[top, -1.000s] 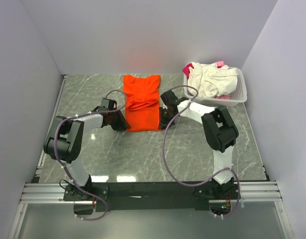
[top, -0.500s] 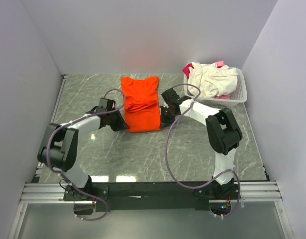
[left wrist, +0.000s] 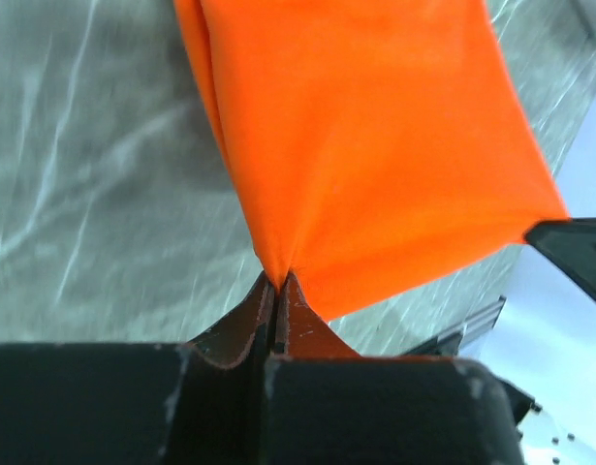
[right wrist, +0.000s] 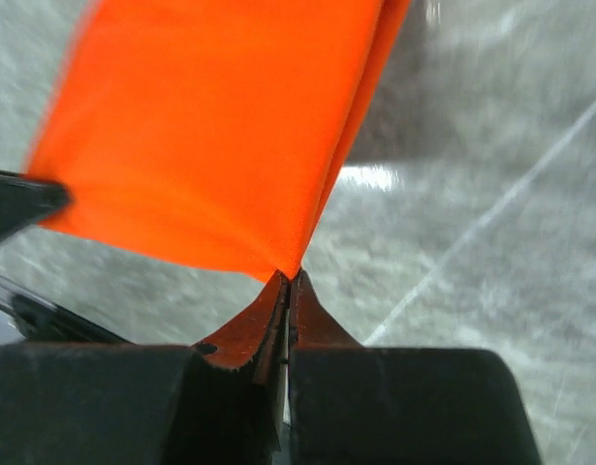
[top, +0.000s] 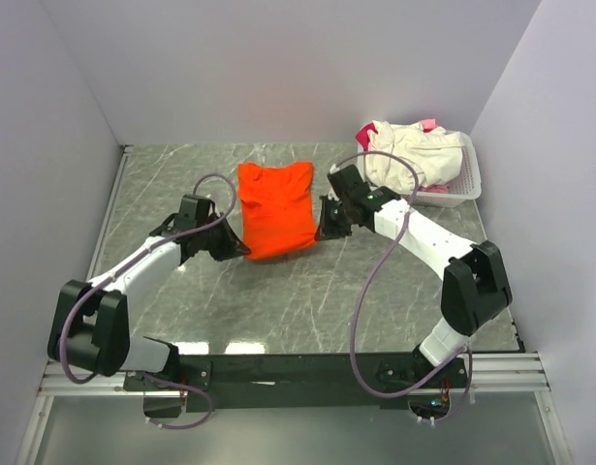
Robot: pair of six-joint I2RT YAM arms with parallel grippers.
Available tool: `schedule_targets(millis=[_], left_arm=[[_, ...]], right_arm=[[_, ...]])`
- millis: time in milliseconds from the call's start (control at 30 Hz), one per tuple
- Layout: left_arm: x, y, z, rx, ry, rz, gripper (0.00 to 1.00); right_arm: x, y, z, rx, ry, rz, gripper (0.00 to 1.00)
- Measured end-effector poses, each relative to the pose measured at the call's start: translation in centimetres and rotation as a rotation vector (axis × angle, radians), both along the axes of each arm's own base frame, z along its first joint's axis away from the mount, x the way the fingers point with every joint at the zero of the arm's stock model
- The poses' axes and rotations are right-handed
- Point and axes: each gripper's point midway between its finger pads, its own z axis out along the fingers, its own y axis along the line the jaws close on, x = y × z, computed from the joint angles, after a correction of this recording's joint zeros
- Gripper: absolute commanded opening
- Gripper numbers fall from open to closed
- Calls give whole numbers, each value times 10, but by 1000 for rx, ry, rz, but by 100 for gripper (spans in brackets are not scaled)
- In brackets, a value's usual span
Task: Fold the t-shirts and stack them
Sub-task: Fold the tshirt
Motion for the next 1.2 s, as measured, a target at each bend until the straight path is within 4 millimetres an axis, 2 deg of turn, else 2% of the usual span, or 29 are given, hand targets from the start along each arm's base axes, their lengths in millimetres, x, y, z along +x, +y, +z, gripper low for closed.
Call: schedule_targets(millis=[133,233,400,600,800,1000,1200], left_arm=[[-21,1,-2,-9,30,-15,0],[-35,3,2,-16,40,-26,0],[-54,3,13,-27,46,-47,0],[-92,7,21,-39,80,-73,0],[-129,9,44,-90,70,-86,0],[-149,9,59,-141,66,-84,0],[-144,6,54,-141,110,-74,0]], right_arm=[[-26,-4,-22,-41,62,20,0],[-42,-4,-26,-55,81,38,0],[-70,-3,-14,-58,53,67,0],[-112,-5,1,-29,43,88,0],[-152,-7,18,15,56,94,0],[-168,-11,37,55,52,66,0],[-159,-13,47,42,28,21,0]])
